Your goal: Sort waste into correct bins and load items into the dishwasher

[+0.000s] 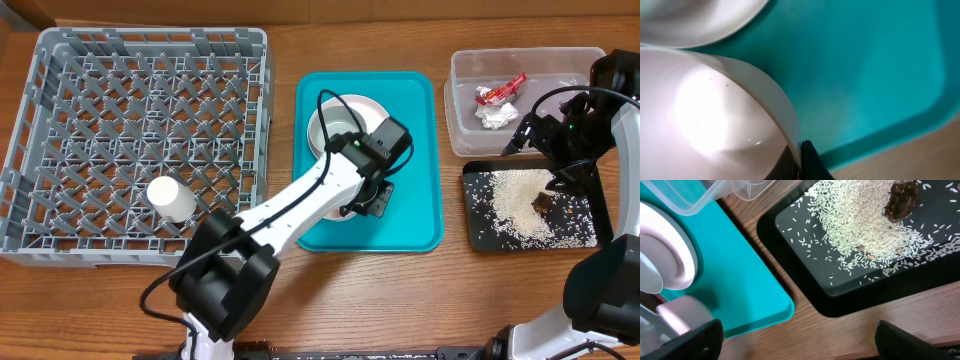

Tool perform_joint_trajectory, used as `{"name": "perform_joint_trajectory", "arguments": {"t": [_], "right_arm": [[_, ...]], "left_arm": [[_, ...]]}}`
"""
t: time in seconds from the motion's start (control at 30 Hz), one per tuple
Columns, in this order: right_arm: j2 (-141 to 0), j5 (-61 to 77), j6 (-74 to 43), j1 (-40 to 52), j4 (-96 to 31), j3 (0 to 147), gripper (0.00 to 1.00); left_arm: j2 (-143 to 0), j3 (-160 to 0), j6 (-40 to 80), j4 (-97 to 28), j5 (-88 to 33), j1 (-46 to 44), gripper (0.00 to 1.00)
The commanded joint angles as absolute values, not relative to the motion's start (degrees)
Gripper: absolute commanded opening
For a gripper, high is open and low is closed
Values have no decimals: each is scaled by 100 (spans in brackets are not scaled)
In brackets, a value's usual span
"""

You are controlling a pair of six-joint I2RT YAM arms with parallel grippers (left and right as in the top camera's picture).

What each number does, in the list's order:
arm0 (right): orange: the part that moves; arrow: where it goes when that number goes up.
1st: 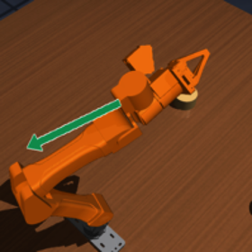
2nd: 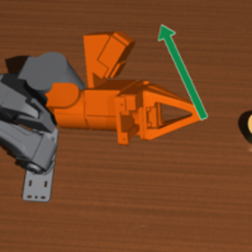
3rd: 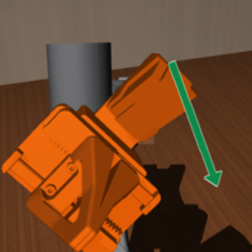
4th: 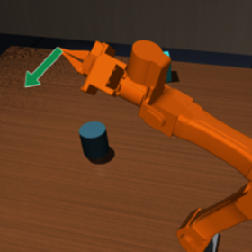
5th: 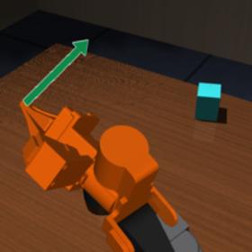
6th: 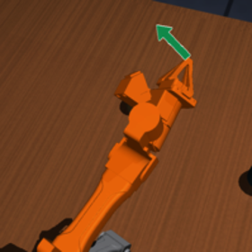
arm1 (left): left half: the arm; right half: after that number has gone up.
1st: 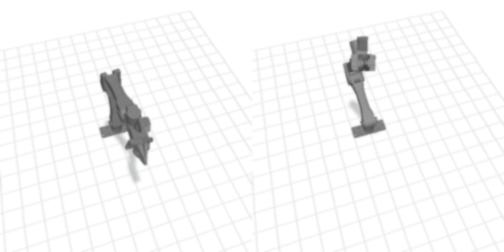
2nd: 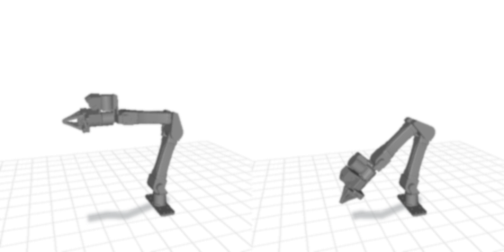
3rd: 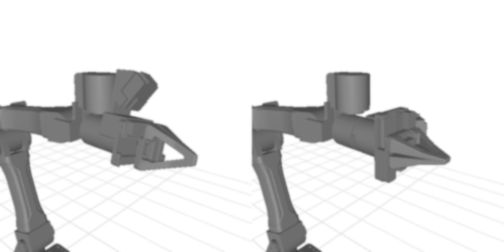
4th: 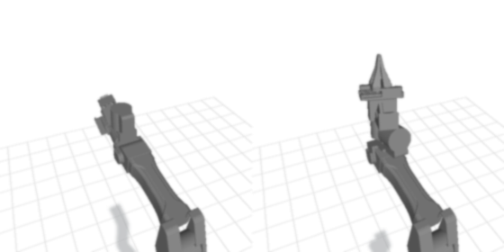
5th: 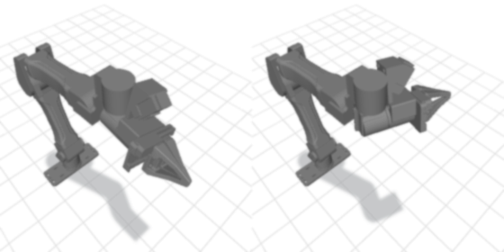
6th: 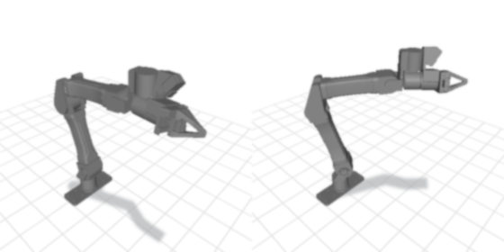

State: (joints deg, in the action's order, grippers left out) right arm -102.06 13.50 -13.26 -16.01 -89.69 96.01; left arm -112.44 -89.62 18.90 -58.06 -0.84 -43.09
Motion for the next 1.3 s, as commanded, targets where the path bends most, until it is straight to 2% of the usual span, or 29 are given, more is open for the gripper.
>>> {"name": "perform_joint_trajectory", "arguments": {"t": [0.0, 0.13, 0.27, 0.33, 0.53, 0.77, 1.27], "right_arm": [[-10018, 1313, -1352, -1581, -8965, 9684, 98], [-10018, 1313, -1352, -1581, -8969, 9684, 98], [-10018, 1313, -1350, -1581, -8971, 9684, 98], [-10018, 1313, -1350, -1581, -8969, 9684, 98], [-10018, 1313, -1352, -1581, -8969, 9684, 98], [-10018, 1313, -1350, -1581, -8969, 9684, 98], [-10018, 1313, -1330, -1581, -8976, 9684, 98]], "left_arm": [[-10713, -9845, 1341, -6261, -215, -4209, 4], [-10501, -10543, 1066, -6639, -329, -3795, 4], [-10359, -10910, 611, -6657, -1096, -3050, 4], [-10348, -10960, 456, -6635, -1745, -2565, 4], [-10453, -10899, -390, -6602, -4674, -908, 4], [-10774, -10827, -860, -6735, -6528, 587, 4], [-12167, -10809, -1490, -7328, -7325, 1911, 4]]}}
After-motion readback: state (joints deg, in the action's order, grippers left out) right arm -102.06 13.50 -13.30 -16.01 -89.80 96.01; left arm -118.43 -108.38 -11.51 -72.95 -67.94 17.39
